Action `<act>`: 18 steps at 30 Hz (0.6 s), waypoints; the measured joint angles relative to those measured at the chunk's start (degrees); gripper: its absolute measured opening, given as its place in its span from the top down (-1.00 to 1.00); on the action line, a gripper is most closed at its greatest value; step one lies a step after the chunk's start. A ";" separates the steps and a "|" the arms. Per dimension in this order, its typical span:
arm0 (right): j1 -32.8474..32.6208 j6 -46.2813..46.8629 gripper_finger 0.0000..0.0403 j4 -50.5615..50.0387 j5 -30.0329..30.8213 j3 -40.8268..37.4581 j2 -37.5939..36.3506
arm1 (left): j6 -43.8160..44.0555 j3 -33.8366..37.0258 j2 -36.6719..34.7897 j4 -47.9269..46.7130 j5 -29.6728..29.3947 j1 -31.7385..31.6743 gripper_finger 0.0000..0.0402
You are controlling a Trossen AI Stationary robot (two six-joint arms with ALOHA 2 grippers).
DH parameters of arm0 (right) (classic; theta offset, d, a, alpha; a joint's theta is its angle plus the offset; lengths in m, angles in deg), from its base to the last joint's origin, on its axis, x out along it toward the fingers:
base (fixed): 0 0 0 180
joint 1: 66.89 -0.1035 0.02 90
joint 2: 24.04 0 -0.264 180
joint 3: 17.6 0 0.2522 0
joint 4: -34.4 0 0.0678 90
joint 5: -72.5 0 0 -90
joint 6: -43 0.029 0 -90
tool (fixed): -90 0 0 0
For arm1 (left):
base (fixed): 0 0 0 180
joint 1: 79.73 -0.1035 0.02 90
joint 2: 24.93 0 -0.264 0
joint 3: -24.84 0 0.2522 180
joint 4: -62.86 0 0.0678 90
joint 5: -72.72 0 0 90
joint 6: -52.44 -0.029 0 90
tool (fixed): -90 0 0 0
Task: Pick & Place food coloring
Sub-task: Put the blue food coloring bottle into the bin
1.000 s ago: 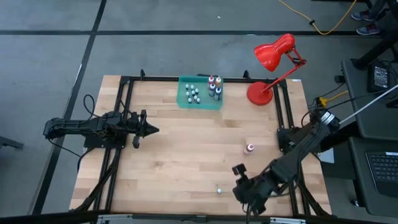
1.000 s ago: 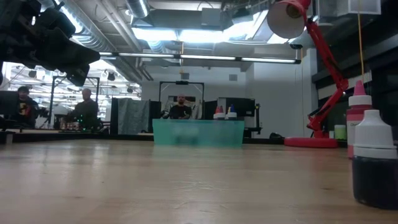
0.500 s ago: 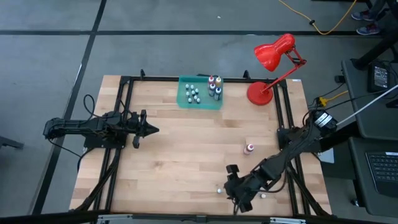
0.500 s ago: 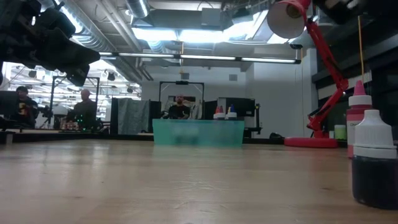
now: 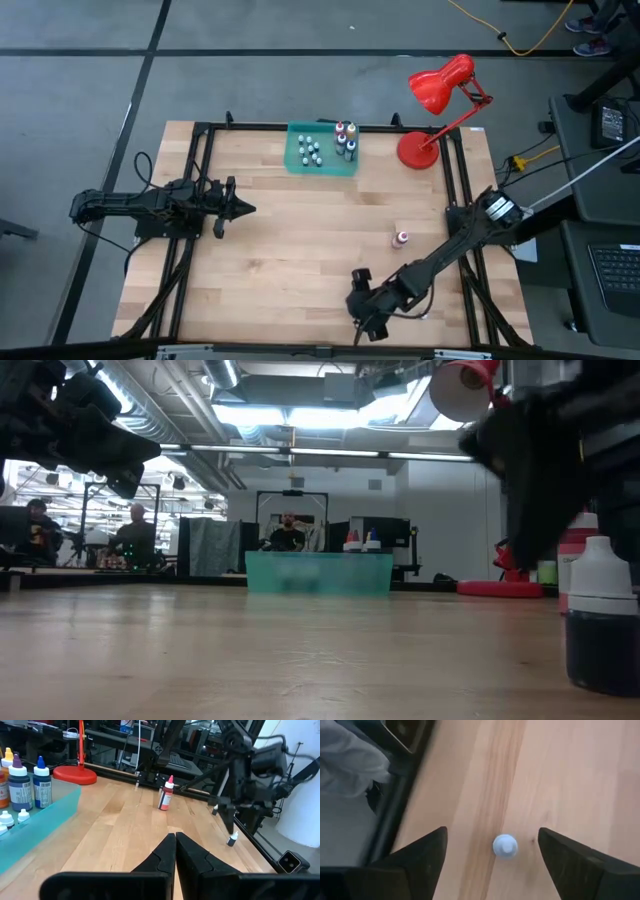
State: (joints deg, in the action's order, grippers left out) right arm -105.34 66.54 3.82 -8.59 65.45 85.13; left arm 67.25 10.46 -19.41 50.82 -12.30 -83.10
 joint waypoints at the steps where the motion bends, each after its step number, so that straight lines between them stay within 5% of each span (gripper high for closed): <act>1: 0.11 0.03 -0.54 0.19 -0.26 0.00 0.92 | 0.01 0.01 0.00 0.00 0.01 0.01 0.97; 18: 1.81 1.71 0.06 1.16 -3.43 -0.02 3.41 | 0.00 0.00 0.00 -0.20 0.00 0.01 0.97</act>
State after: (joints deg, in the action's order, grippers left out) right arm -103.53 68.24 4.97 -12.02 65.43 88.53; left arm 67.25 10.46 -19.41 50.62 -12.30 -83.10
